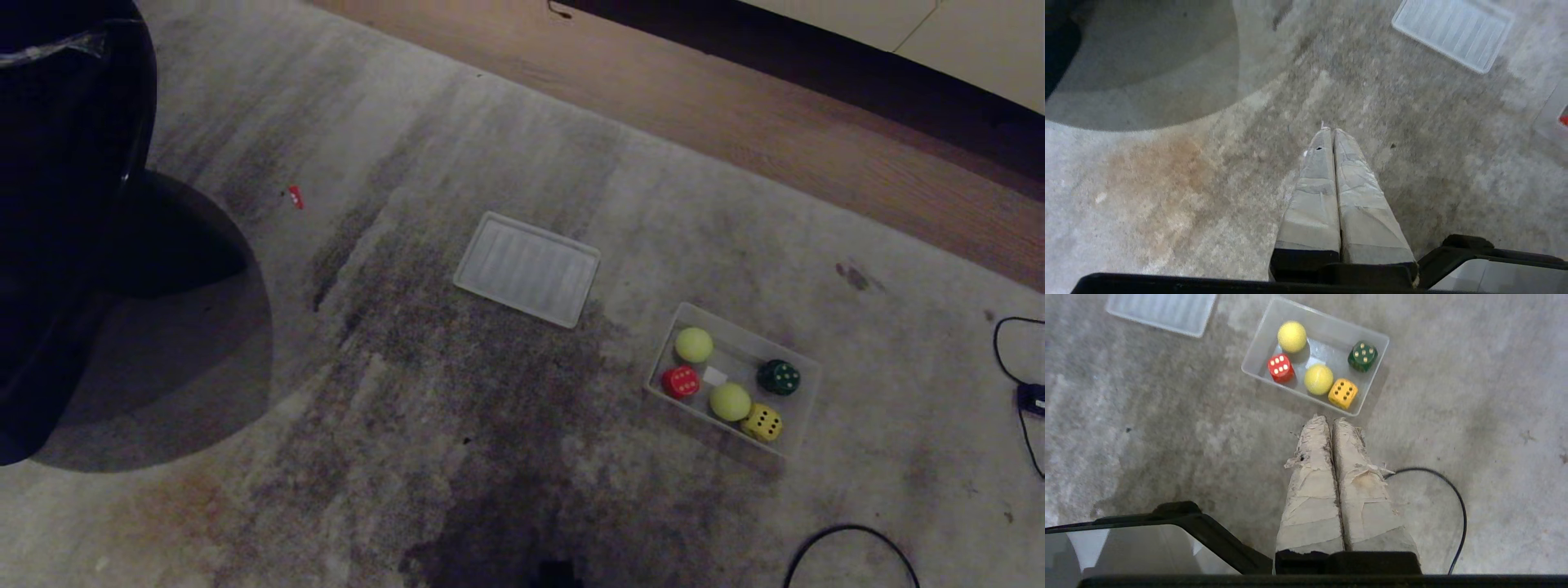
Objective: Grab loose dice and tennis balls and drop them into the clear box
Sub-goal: Pick up toys out of the box
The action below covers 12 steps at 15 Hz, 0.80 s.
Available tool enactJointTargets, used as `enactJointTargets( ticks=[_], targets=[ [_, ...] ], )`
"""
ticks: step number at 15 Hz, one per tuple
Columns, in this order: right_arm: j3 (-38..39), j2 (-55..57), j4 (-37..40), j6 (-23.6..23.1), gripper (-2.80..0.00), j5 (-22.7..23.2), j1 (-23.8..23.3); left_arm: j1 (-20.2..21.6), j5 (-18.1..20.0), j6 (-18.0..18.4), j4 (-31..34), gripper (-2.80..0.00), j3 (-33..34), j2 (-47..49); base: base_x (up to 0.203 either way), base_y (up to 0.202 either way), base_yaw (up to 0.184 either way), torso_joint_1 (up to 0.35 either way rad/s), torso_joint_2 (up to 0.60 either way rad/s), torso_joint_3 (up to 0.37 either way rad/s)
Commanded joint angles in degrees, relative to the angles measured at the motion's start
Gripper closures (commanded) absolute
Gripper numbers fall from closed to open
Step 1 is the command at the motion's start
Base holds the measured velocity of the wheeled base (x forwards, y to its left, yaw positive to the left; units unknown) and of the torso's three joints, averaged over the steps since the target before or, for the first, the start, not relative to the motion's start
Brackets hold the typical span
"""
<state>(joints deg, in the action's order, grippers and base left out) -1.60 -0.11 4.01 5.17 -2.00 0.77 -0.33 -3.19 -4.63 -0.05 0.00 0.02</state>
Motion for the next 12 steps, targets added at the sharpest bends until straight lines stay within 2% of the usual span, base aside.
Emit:
enactJointTargets(
  ticks=[1,12],
  targets=[
    [0.0,0.1,0.0,0.0,0.0,0.0,0.0,0.0,-0.1,0.0,0.0,0.0,0.1,0.1,0.0,0.0,0.0,0.002,0.0,0.198],
    [0.0,0.1,0.0,-0.1,0.0,0.0,0.0,0.0,-0.1,0.1,0.0,0.0,0.1,0.1,0.0,0.0,0.0,0.002,0.0,0.202]
  ],
)
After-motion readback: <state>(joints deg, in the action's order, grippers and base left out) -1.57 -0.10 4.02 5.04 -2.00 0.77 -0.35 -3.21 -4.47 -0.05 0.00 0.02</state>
